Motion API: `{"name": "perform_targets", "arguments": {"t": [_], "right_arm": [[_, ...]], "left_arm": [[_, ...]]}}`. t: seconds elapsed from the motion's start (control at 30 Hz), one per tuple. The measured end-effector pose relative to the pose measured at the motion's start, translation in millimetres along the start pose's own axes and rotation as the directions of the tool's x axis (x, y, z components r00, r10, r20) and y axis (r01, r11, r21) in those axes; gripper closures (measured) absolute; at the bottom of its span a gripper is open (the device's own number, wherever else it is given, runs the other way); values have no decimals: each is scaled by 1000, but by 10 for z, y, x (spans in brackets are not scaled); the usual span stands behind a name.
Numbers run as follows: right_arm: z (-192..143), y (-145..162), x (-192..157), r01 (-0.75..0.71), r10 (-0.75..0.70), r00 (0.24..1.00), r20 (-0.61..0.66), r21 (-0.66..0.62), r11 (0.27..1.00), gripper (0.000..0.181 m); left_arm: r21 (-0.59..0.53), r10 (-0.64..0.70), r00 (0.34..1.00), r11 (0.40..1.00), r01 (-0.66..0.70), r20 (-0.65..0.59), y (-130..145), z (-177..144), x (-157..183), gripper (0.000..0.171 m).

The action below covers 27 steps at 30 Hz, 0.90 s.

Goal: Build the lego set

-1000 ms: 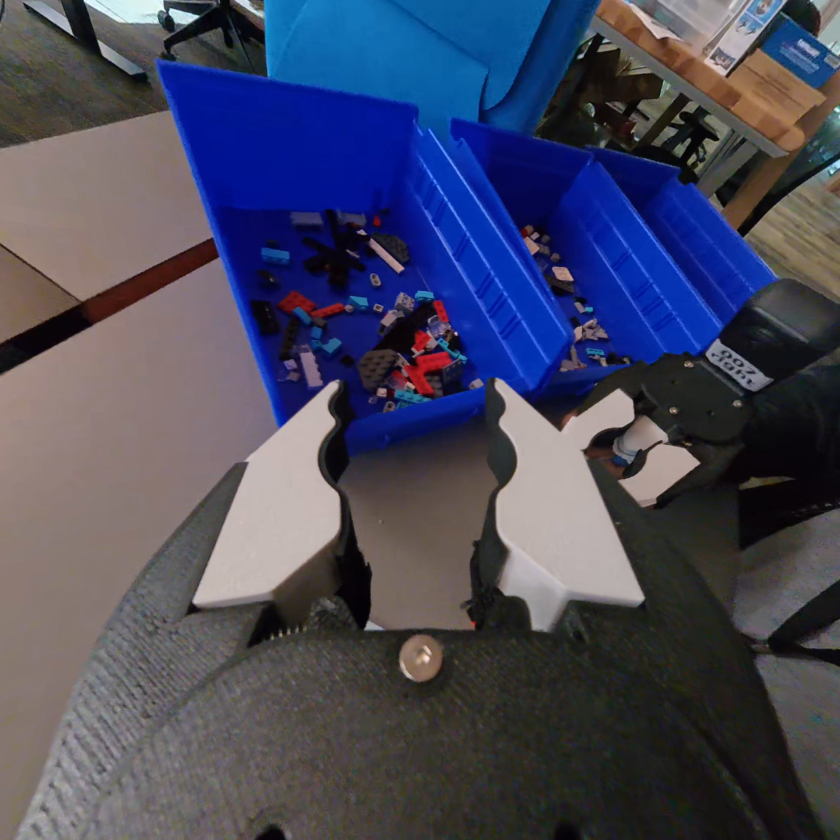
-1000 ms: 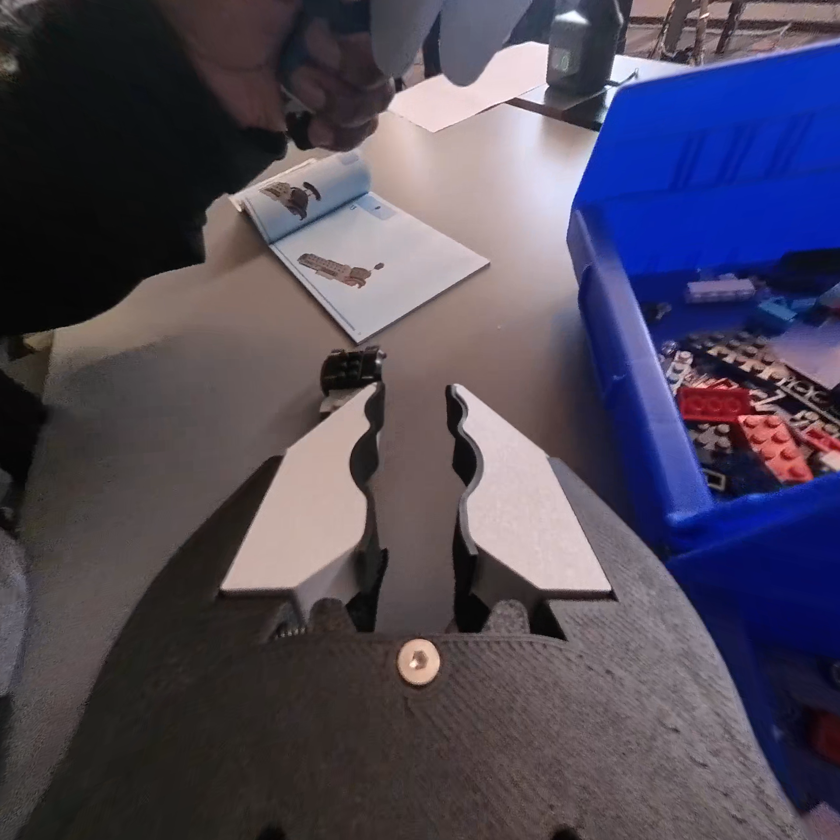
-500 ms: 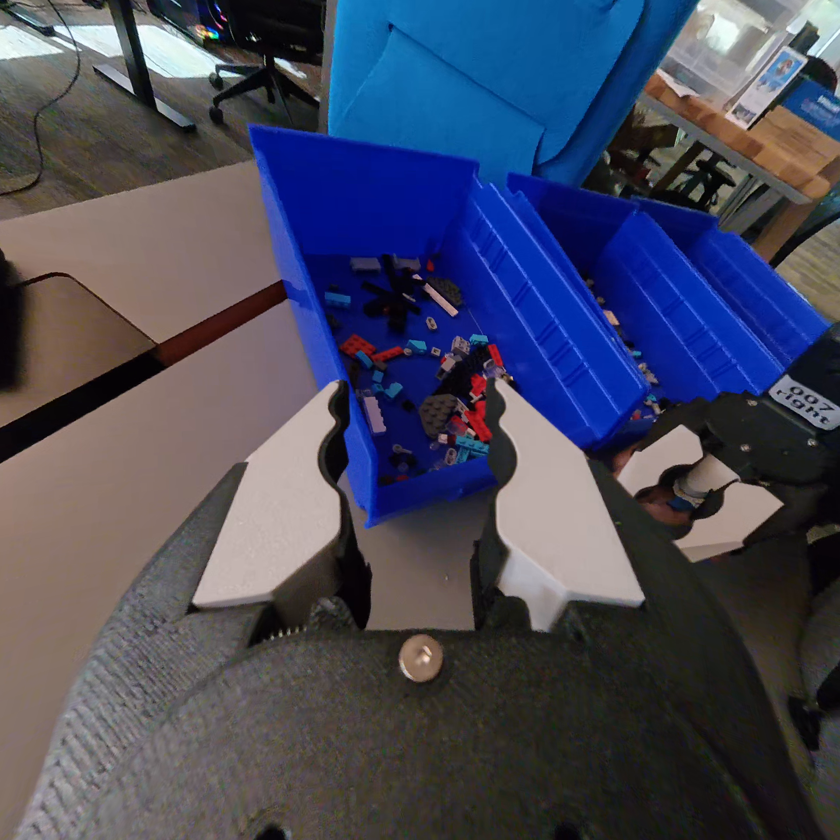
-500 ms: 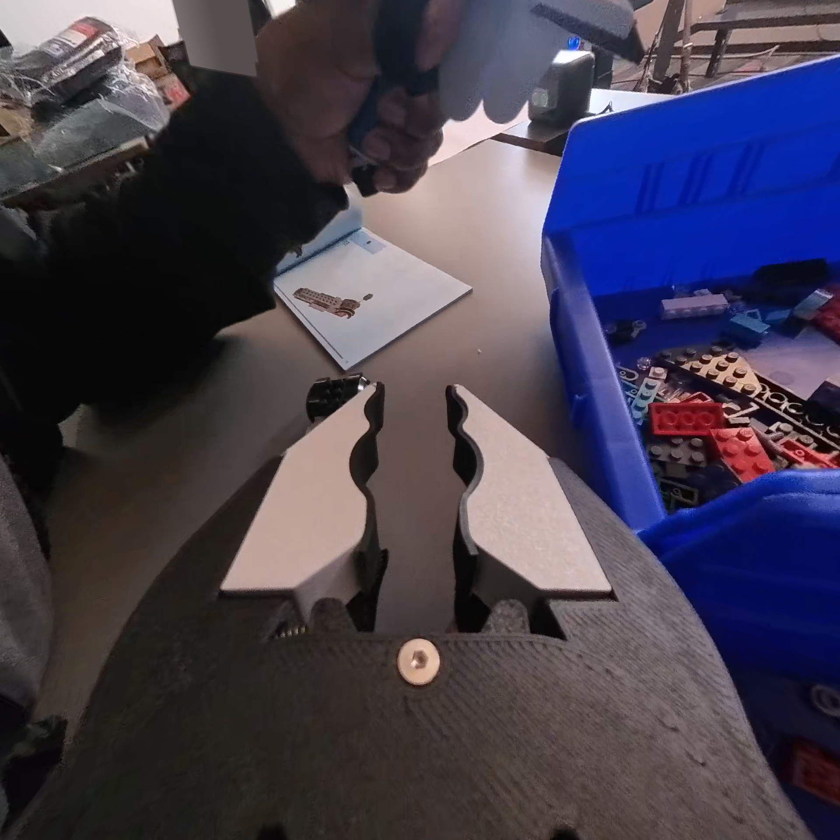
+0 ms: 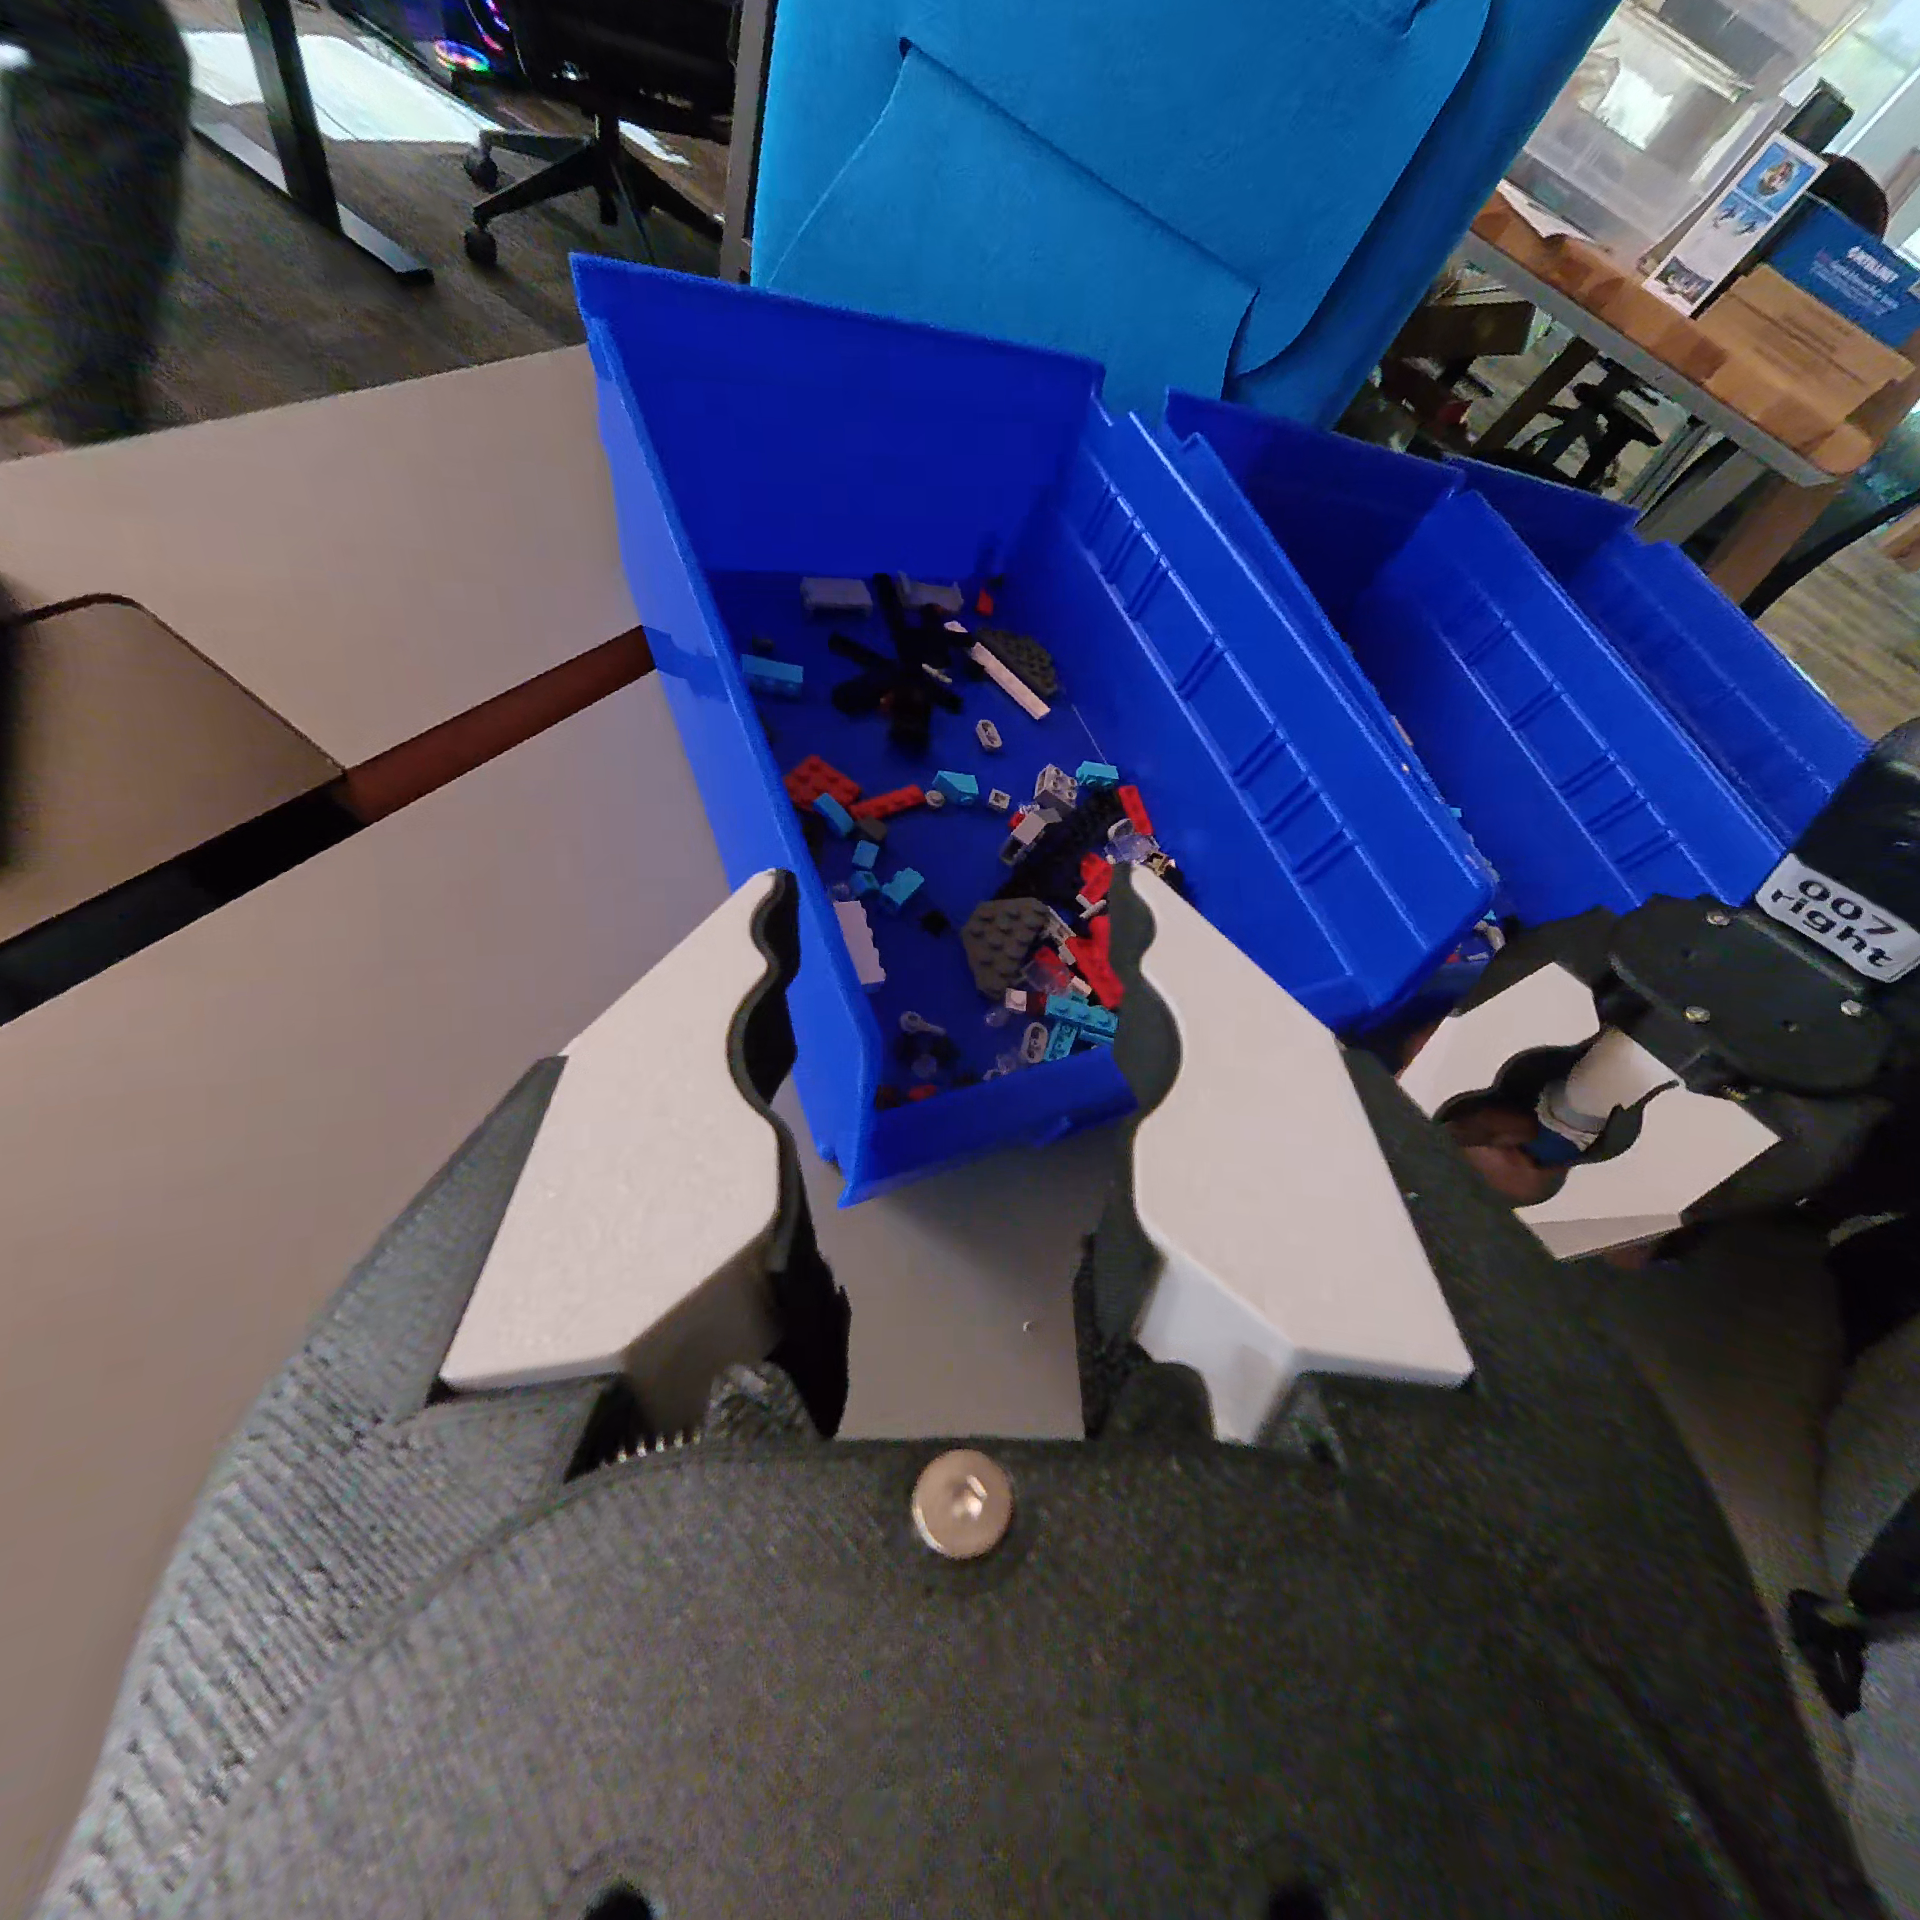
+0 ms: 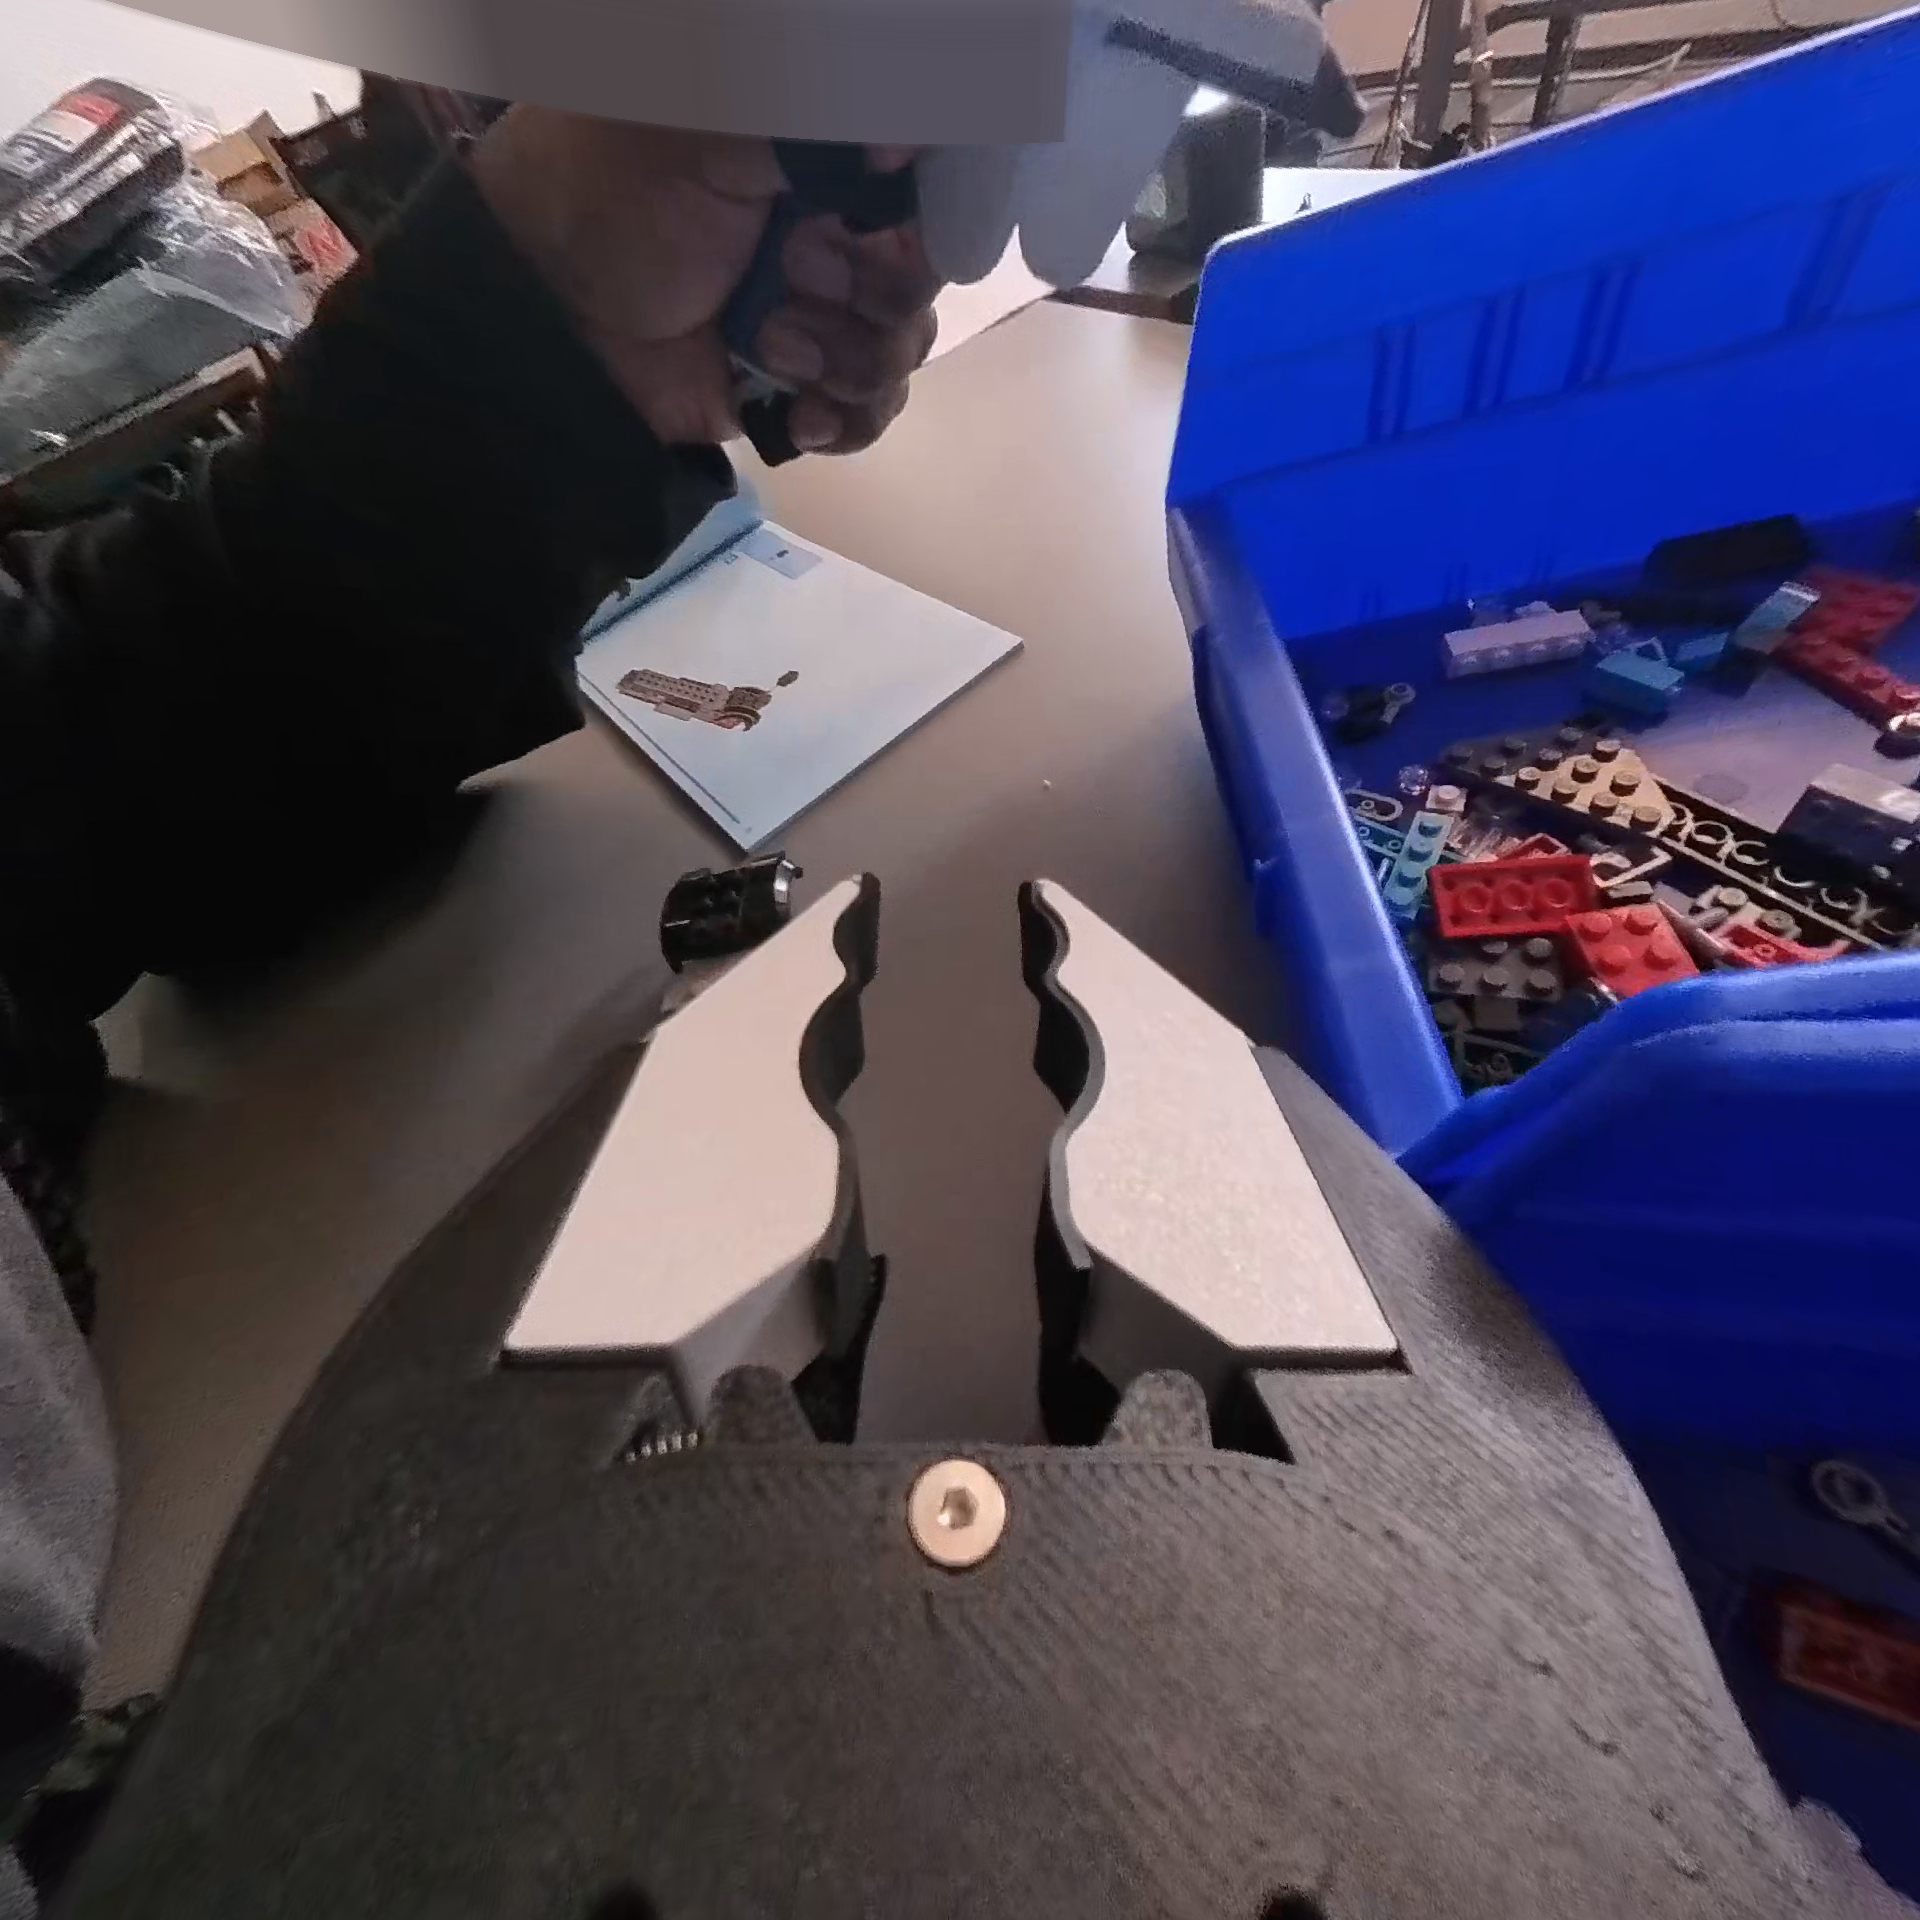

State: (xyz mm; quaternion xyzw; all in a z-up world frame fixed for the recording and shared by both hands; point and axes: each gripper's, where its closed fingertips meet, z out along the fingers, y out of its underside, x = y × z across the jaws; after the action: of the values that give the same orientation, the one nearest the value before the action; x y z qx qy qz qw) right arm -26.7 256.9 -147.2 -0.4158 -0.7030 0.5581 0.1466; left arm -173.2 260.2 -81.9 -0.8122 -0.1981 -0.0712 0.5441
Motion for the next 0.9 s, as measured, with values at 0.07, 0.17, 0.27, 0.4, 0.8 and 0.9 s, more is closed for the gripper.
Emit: {"name": "perform_targets", "arguments": {"t": [0.07,0.17,0.27,0.4,0.8,0.9], "right_arm": [[8,19,3,4,-4,1000,-11,-12,1000,152],[10,32,-7,12,-12,1000,-14,-19,1000,152],[2,25,-3,11,-11,1000,-17,-14,1000,152],[-2,21,7,-2,2,1000,-14,-10,1000,152],[-15,34,12,-16,16,1000,-15,-13,1000,153],[-17,38,13,-17,16,1000,-16,-15,1000,153]], "left_arm": [[-4,7,1000,1000,-7,2,-1,3,19,112],[-8,15,1000,1000,-15,-2,-1,13,53,112],[-12,22,1000,1000,-22,-5,0,23,78,112],[-12,27,1000,1000,-27,-8,-7,34,102,112],[-16,25,1000,1000,-25,-18,8,57,123,112],[-16,25,999,1000,-26,-20,9,61,128,112]]}}
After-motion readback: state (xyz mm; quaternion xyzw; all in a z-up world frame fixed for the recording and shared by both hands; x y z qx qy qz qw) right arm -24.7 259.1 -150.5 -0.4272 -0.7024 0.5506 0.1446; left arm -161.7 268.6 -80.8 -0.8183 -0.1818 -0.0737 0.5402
